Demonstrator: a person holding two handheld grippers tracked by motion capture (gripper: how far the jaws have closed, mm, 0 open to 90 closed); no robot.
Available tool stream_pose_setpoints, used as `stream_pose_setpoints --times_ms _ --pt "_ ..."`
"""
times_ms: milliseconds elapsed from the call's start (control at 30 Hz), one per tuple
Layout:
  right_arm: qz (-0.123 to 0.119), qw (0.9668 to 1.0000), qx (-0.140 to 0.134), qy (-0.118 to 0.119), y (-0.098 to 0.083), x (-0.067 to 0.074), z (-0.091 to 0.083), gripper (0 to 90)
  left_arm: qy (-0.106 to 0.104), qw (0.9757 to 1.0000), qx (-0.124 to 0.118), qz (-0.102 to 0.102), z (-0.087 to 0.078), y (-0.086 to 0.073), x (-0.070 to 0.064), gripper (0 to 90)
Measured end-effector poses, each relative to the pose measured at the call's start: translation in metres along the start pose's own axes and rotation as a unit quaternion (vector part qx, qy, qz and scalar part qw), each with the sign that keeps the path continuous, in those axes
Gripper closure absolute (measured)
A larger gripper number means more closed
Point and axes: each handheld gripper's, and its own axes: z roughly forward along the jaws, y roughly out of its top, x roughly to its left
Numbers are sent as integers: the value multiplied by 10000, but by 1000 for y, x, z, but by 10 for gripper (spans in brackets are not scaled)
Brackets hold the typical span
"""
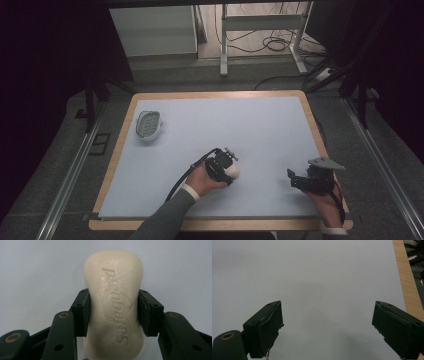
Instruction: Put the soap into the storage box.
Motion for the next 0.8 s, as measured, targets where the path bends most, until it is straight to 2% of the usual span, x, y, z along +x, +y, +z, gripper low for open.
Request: stream_pose_setpoints --times_ms 133,233,400,467,600,800 --pt "3 10000 15 -29 0 -1 0 96 160 9997 -147 103 -8 -2 2 497" --pt "19 10000 6 -35 0 -1 0 96 44 9995 -321 69 -19 -4 5 497" --pt "1 10000 -2 -21 0 0 0 96 65 9991 -407 26 -27 -5 10 497" --pt "0 10000 21 -33 0 0 0 96 81 9985 -545 -48 -32 -8 14 497" --pt "18 10000 25 -22 0 0 1 96 100 9986 -519 -14 -36 -10 17 497" --pt "21 10000 31 -29 0 0 0 96 96 9984 -540 -105 -43 -13 26 497"
